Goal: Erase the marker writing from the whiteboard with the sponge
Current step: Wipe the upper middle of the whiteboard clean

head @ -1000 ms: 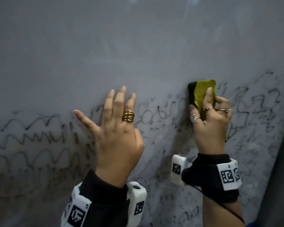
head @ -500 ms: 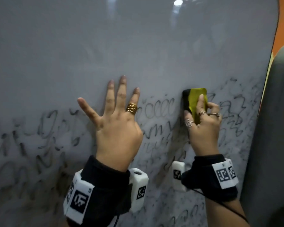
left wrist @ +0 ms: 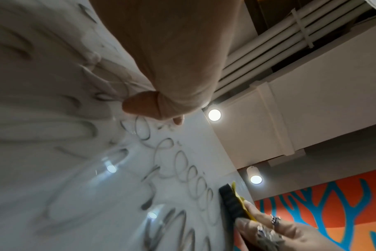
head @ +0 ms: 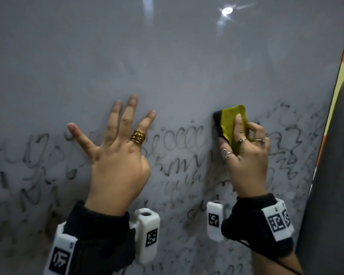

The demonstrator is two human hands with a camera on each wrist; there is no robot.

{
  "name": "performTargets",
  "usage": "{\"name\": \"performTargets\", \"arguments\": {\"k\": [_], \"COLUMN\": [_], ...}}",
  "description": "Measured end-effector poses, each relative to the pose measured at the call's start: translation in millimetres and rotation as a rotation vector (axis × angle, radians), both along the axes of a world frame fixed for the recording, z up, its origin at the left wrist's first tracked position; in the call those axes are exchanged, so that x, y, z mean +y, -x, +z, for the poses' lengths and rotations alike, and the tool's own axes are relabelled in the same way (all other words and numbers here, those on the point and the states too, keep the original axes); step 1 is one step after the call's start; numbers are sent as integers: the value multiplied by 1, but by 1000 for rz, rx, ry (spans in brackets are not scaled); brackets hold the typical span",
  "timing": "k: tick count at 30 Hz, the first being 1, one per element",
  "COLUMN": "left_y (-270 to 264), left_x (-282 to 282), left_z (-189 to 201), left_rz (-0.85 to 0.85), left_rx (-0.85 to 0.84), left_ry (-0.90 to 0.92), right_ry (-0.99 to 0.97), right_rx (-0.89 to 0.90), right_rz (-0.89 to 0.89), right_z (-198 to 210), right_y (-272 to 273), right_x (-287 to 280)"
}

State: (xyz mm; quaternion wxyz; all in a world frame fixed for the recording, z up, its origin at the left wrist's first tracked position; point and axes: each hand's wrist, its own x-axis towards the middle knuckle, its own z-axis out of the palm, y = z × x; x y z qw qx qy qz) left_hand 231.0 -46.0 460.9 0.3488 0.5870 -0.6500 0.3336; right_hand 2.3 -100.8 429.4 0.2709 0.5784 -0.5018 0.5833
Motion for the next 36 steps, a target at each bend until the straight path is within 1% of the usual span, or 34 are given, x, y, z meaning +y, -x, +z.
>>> {"name": "performTargets", "arguments": {"k": [1,3,7,8,10,12,14,16,17,19,22,24,26,27,29,30,31,33,36], "left_y": [1,3,7,7,6,5,5,5,6,9,12,14,14,14,14,15,16,23,38], "left_x": [-1,-1,-2,-2,-3,-3,-3,-3,-2,0,1,1,0,0,1,2,3,6,7], "left_z": [0,-1,-1,-2,-2,-2,-3,-1,0,1,1,1,1,1,3,3,4,6,8], "left_rz": [-3,-9,-19,-24,-43,-61,-70,-79,-79,-74,-86,-92,-107,-114,-124,-127,-127,-121,-117], "left_rx": [6,17,55,60,72,75,68,79,82,82,108,121,125,122,119,124,133,166,251], "left_ry": [4,17,37,40,45,50,39,28,23,26,41,57,75,76,61,49,34,9,5], "right_ry": [-2,8,36,49,56,24,6,5,10,46,62,70,62,50,28,12,-8,-35,-6], "right_rx": [-27,-8,168,197,229,172,30,-108,-132,-94,23,65,31,-37,-232,-293,-305,-232,-36], "right_rz": [-1,7,94,96,76,31,-7,8,20,52,110,104,75,54,15,-7,-30,-53,-16], "right_z": [0,-1,-13,-15,-15,-12,-8,-3,-2,-4,-8,-5,1,3,6,6,5,2,-3], "right_y": [2,-12,-63,-69,-62,-38,-12,-3,-8,-30,-65,-65,-43,-25,13,26,32,25,-5], "right_x": [0,5,25,27,25,18,9,4,4,7,19,22,17,11,1,-2,-3,-2,8]}}
